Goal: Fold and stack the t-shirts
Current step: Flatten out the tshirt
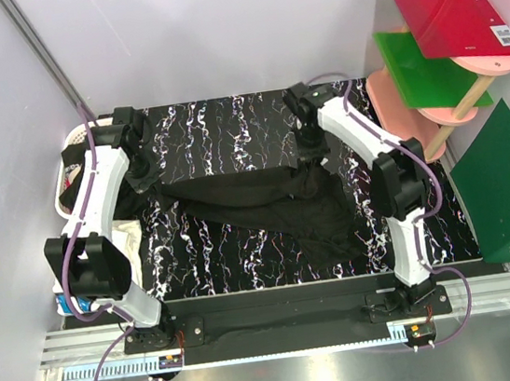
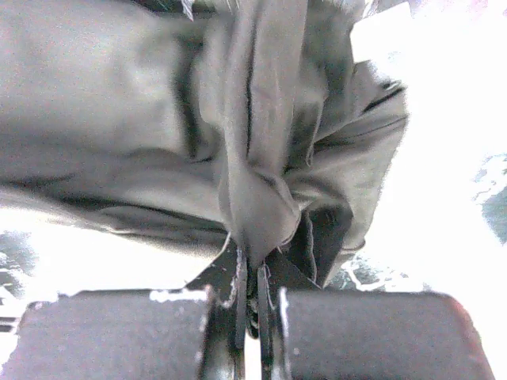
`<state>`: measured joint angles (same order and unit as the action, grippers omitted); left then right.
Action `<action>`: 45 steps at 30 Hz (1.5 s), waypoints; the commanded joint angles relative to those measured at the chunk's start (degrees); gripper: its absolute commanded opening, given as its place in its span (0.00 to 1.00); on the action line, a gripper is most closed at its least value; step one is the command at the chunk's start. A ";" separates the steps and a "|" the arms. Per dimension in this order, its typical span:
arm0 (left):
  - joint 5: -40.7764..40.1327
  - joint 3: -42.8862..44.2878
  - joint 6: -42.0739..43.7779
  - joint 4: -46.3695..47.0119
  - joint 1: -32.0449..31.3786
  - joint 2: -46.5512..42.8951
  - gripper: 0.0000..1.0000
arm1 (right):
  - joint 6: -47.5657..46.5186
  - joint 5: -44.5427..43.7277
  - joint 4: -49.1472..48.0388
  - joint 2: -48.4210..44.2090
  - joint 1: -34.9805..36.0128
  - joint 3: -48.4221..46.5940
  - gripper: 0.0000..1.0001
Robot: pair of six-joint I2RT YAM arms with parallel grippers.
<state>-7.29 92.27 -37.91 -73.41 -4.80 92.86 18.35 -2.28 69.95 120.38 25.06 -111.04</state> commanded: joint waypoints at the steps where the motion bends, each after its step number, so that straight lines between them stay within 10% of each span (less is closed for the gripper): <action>1: -0.01 4.23 1.00 1.42 0.49 1.09 0.00 | -1.30 -6.50 5.45 -7.70 -0.19 -10.04 0.00; 20: 0.70 42.37 2.39 1.60 2.25 1.98 0.00 | -3.05 -18.99 -1.83 -12.43 -0.27 -41.62 0.00; 33: -1.67 20.50 10.05 7.58 1.72 -30.59 0.00 | -6.83 -10.20 -20.20 -55.22 0.08 0.08 0.00; 45: -2.46 28.30 11.28 7.75 1.11 -38.99 0.00 | -9.73 -14.40 -20.11 -64.48 0.17 -0.58 0.00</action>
<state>-5.34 116.57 -28.69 -69.28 -4.05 48.60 12.51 -9.39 54.04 52.84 25.50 -111.15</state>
